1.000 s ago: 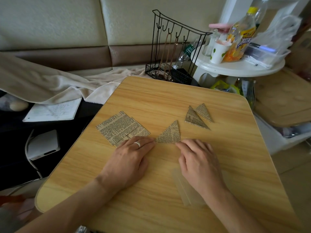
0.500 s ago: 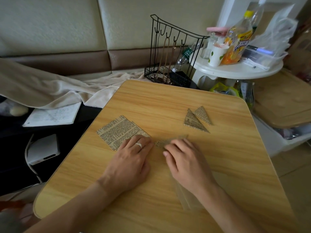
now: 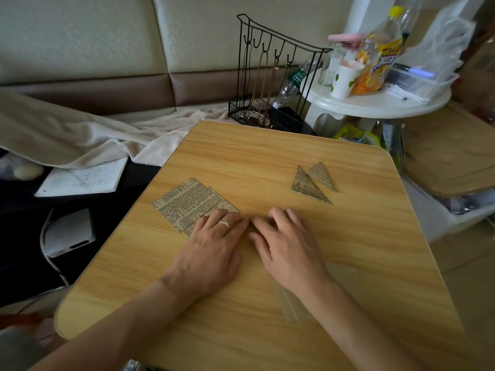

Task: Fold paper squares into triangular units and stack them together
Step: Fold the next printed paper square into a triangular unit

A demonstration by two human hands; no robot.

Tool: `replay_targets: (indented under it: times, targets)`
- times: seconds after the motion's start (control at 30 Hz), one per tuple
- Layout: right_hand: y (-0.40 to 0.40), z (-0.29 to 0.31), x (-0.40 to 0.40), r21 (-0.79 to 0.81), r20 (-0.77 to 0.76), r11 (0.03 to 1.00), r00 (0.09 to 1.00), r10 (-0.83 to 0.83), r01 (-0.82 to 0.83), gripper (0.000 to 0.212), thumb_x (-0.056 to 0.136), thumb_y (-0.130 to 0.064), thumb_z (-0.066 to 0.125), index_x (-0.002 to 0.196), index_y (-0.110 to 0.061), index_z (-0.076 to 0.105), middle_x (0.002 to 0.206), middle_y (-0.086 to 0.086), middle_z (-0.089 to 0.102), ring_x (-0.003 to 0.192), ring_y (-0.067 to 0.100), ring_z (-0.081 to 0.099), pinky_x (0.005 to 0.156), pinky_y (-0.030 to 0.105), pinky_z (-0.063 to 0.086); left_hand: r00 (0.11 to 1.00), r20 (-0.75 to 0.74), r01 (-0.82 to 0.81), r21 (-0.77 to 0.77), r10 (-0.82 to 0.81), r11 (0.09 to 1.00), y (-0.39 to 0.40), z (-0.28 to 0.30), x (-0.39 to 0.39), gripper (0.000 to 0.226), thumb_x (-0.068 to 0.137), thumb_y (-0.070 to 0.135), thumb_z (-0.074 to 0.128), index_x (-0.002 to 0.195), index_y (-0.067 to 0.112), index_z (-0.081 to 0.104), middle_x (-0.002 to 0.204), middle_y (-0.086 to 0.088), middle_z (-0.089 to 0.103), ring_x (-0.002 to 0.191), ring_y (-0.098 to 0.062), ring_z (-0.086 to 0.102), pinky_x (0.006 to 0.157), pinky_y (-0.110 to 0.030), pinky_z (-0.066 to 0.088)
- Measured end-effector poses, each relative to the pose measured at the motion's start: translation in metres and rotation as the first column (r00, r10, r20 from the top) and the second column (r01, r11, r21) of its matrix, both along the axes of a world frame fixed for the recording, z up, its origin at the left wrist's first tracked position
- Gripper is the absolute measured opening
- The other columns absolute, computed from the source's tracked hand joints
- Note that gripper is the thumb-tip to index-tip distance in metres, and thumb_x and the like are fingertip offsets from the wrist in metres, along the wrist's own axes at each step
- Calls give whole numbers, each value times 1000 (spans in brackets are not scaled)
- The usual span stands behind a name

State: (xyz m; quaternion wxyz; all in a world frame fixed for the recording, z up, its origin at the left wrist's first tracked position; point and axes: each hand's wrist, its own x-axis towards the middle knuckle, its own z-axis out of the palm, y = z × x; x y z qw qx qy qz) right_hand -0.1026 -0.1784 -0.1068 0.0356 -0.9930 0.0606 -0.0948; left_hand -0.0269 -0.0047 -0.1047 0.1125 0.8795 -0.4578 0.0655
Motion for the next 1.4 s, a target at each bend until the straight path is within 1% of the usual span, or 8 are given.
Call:
replay_targets:
  times: [0.33, 0.73, 0.9, 1.0, 1.1, 1.17, 1.27, 1.4]
  targets:
    - [-4, -1, -1, 4, 4, 1000, 1000, -31, 31, 38, 107, -48, 30, 123, -33, 61, 115, -6, 51, 110, 20, 49, 88, 39, 45, 1000, -19, -22, 2, 22, 1000, 0, 4, -1, 58, 83, 28, 45, 134, 13, 65, 124, -1, 66, 118, -26, 58, 92, -41, 49]
    - [-50, -6, -17, -49, 89, 976, 974, -207, 212, 33, 105, -39, 48, 122, -24, 72, 107, -3, 62, 102, 21, 56, 80, 40, 48, 999, -3, -33, 30, 33, 999, -1, 6, 1, 57, 80, 28, 45, 131, 12, 68, 118, -1, 68, 114, -25, 60, 93, -41, 51]
    - [-48, -4, -17, -104, 53, 960, 965, -256, 261, 38, 106, -43, 42, 119, -21, 71, 111, -1, 62, 106, 23, 56, 81, 39, 45, 999, -5, -42, 61, 43, 997, -3, 7, 0, 56, 81, 28, 44, 130, 14, 68, 118, 0, 68, 114, -25, 60, 93, -40, 50]
    - [-42, -3, -14, -67, 65, 972, 973, -222, 226, 48, 105, -45, 36, 123, -14, 68, 120, 1, 62, 108, 23, 57, 85, 40, 48, 999, 10, -50, 70, 50, 996, -4, 8, -1, 55, 81, 29, 45, 128, 14, 70, 117, 0, 68, 114, -25, 61, 92, -40, 50]
    - [-30, -7, -10, 6, 71, 1000, 997, -29, 29, 50, 107, -43, 35, 140, -13, 58, 135, 0, 57, 118, 22, 55, 99, 40, 48, 998, 24, -55, 65, 53, 996, -12, 10, -3, 51, 80, 29, 46, 121, 12, 72, 113, -2, 70, 110, -28, 63, 87, -42, 52]
    - [-22, -10, -6, 26, 59, 996, 995, 79, -81, 46, 108, -43, 32, 136, -18, 60, 134, -3, 55, 119, 22, 53, 101, 40, 45, 998, 31, -52, 53, 50, 997, -18, 10, -5, 49, 81, 28, 46, 119, 12, 72, 111, -3, 70, 107, -29, 64, 84, -42, 53]
    - [-18, -13, -2, 22, 81, 997, 994, 73, -75, 40, 107, -44, 32, 128, -27, 61, 128, -7, 54, 114, 21, 52, 95, 39, 45, 997, 34, -69, 34, 68, 997, -17, 8, -5, 51, 81, 27, 46, 122, 12, 71, 113, -2, 69, 108, -28, 63, 85, -42, 53]
    - [-17, -15, 0, 24, 81, 998, 995, 63, -65, 37, 107, -46, 32, 131, -35, 59, 128, -9, 52, 113, 18, 50, 93, 38, 45, 992, 64, -110, 21, 109, 994, -12, 6, -2, 53, 79, 28, 48, 124, 12, 72, 114, -2, 68, 108, -29, 62, 84, -43, 49]
